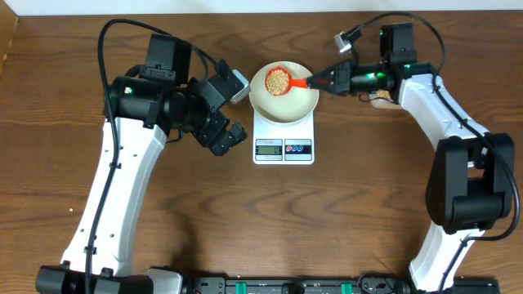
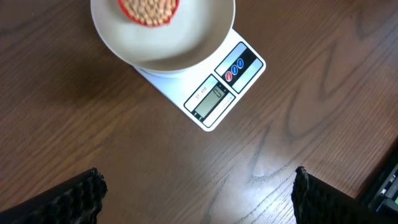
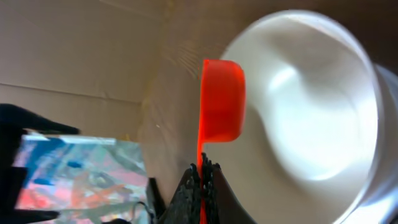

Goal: Scoop item into bowl and weigh 50g on scale
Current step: 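Carry the filled scoop left over the bowl on the scale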

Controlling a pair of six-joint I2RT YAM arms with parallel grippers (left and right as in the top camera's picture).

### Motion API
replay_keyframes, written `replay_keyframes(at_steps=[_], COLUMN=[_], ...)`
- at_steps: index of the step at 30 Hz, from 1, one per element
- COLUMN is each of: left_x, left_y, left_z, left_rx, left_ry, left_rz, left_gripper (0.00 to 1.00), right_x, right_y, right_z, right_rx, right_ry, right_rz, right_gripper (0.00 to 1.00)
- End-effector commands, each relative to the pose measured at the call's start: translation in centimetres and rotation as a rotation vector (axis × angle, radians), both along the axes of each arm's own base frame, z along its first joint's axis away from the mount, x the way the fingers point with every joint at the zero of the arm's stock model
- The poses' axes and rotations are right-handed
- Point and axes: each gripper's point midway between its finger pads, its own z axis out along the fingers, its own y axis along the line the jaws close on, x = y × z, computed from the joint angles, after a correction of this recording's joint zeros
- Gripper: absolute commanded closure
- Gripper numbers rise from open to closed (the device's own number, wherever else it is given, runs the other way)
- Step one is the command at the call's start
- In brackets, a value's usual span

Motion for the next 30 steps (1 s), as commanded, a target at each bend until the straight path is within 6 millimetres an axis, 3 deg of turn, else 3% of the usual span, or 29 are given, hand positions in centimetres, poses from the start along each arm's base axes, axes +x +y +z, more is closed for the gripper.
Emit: replay_keyframes(at_steps=[1, 20, 30], left_x=[-0.3, -0.3, -0.3], left_y=[-0.1, -0.1, -0.1], left_z=[0.1, 0.1, 0.1], left_rx=[-0.008, -0.008, -0.008], left_ry=[0.002, 0.002, 0.002], left_rz=[0.002, 0.002, 0.002], left_gripper=[0.02, 0.02, 0.02], right_x=[-0.2, 0.0, -0.2], right_y=[0.9, -0.2, 0.5], right_z=[-1.2, -0.3, 0.1], right_rx=[-0.063, -0.261, -0.344], right_ry=[-0.071, -0.195, -0.266], right_rz=[0.035, -0.021, -0.019], right_gripper=[0.99, 0.99, 0.99])
